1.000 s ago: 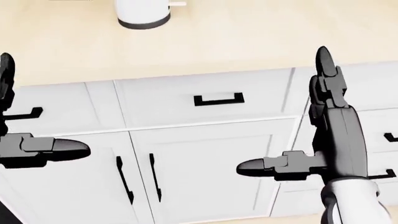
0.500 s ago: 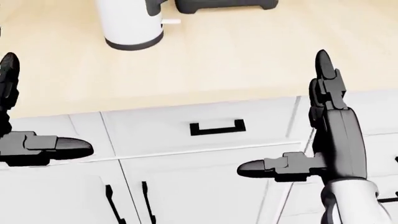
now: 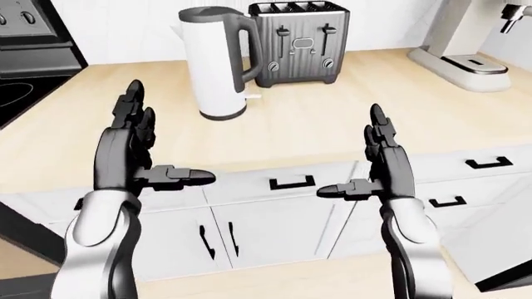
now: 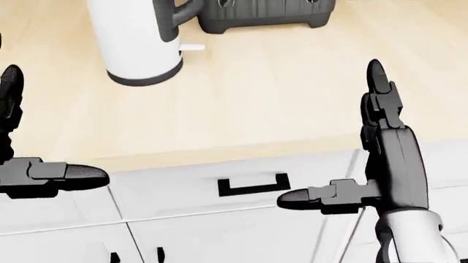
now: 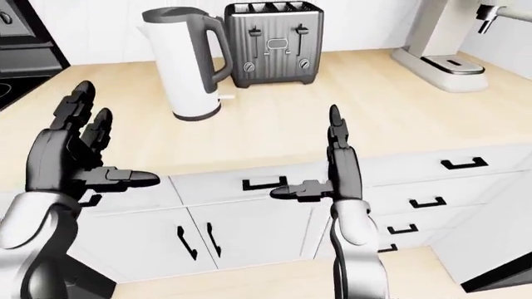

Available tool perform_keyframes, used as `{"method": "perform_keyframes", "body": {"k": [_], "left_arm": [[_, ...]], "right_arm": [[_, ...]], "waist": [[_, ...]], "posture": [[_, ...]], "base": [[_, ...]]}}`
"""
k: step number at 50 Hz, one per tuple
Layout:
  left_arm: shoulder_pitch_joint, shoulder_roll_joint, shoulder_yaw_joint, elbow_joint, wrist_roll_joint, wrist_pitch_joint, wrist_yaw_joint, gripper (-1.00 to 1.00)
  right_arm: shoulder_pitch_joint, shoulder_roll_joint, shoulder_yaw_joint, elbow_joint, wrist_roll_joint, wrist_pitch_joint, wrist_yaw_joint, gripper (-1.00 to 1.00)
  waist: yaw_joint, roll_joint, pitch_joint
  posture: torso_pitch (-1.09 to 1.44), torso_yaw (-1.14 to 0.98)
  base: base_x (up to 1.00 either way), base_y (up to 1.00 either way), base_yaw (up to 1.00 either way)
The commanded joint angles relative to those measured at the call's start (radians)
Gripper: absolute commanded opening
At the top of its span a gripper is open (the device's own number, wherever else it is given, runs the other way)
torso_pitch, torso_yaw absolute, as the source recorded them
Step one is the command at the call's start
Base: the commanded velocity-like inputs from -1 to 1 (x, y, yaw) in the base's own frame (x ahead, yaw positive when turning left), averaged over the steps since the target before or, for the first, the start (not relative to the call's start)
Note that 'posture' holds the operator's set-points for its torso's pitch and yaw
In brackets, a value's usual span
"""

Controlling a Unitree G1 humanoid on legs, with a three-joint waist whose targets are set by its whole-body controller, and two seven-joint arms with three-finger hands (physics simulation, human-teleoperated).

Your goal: Press down the lever to turn on the electric kettle.

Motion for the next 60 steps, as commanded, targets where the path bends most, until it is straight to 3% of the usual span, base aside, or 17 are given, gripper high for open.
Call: {"method": "perform_keyframes", "body": {"k": [1,4,7,8,10,16,20,21,29,33,34,36,42,46,47,51,60], "left_arm": [[-0.022,0.013,0.020,-0.035,0.009,-0.038,0.009,1.00],[-0.022,0.013,0.019,-0.033,0.010,-0.041,0.010,1.00],[-0.026,0.015,0.022,-0.035,0.008,-0.035,0.010,1.00],[-0.025,0.015,0.021,-0.034,0.008,-0.037,0.011,1.00],[-0.023,0.014,0.020,-0.033,0.009,-0.040,0.011,1.00],[-0.022,0.013,0.018,-0.033,0.010,-0.041,0.012,1.00],[-0.025,0.015,0.022,-0.037,0.008,-0.035,0.011,1.00],[-0.024,0.015,0.022,-0.038,0.008,-0.035,0.011,1.00],[-0.023,0.018,0.029,-0.042,0.004,-0.031,0.010,1.00],[-0.025,0.019,0.031,-0.042,0.002,-0.030,0.010,1.00],[-0.023,0.019,0.032,-0.041,0.002,-0.033,0.010,1.00],[-0.020,0.019,0.031,-0.039,0.001,-0.037,0.010,1.00],[-0.023,0.021,0.031,-0.042,0.000,-0.031,0.012,1.00],[-0.025,0.022,0.031,-0.043,-0.001,-0.028,0.012,1.00],[-0.024,0.023,0.034,-0.044,-0.002,-0.027,0.012,1.00],[-0.024,0.026,0.042,-0.047,-0.006,-0.025,0.011,1.00],[-0.002,0.049,0.101,-0.063,-0.041,-0.023,0.006,1.00]], "right_arm": [[-0.027,0.001,0.013,-0.050,0.002,-0.036,0.004,1.00],[-0.027,0.002,0.015,-0.051,0.001,-0.035,0.005,1.00],[-0.027,0.003,0.016,-0.052,0.000,-0.036,0.006,1.00],[-0.026,0.003,0.016,-0.052,0.000,-0.037,0.006,1.00],[-0.027,0.003,0.017,-0.049,-0.001,-0.040,0.006,1.00],[-0.028,0.003,0.015,-0.044,0.000,-0.045,0.008,1.00],[-0.029,0.003,0.014,-0.044,0.001,-0.046,0.008,1.00],[-0.029,0.002,0.015,-0.044,0.000,-0.046,0.008,1.00],[-0.027,0.006,0.020,-0.052,-0.004,-0.040,0.007,1.00],[-0.027,0.007,0.022,-0.053,-0.005,-0.039,0.006,1.00],[-0.026,0.007,0.023,-0.053,-0.005,-0.039,0.006,1.00],[-0.026,0.008,0.023,-0.052,-0.005,-0.040,0.006,1.00],[-0.028,0.006,0.020,-0.044,-0.004,-0.047,0.007,1.00],[-0.030,0.008,0.013,-0.038,0.006,-0.051,0.004,1.00],[-0.029,0.006,0.020,-0.034,0.003,-0.052,0.007,1.00],[-0.024,0.011,0.020,-0.044,0.009,-0.057,0.007,1.00],[-0.052,0.016,0.068,-0.079,-0.047,-0.007,0.023,1.00]], "waist": [[0.005,0.005,-0.013],[0.000,0.042,-0.004],[-0.002,0.133,-0.032],[0.009,0.081,-0.019],[0.011,0.097,-0.017],[0.019,0.039,-0.011],[0.021,-0.061,-0.033],[0.009,-0.013,-0.019],[0.002,0.026,-0.004],[-0.003,0.131,-0.032],[0.008,0.081,-0.020],[0.011,0.098,-0.014],[0.019,0.039,-0.011],[0.020,-0.058,-0.035],[0.012,-0.010,-0.007],[0.009,0.025,-0.018],[0.004,0.025,-0.034]], "posture": [[0.00,0.00],[0.00,0.00],[0.00,0.00],[0.00,0.00],[0.00,0.00],[0.00,0.00],[0.00,0.00],[0.00,0.00],[0.00,0.00],[0.00,0.00],[0.00,0.00],[0.00,0.00],[0.00,0.00],[0.00,0.00],[0.00,0.00],[0.00,0.00],[0.00,0.00]], "base": [[0.18,0.00,0.00],[0.18,0.00,0.00],[0.18,0.00,0.00],[0.19,0.00,0.00],[0.19,0.00,0.00],[0.19,0.00,0.00],[0.18,0.00,0.00],[0.17,0.00,0.00],[0.19,0.00,0.00],[0.18,0.00,0.00],[0.18,0.00,0.00],[0.19,0.00,0.00],[0.18,0.00,0.00],[0.16,0.00,0.00],[0.00,0.00,0.00],[0.00,0.00,0.00],[0.00,0.00,0.00]]}}
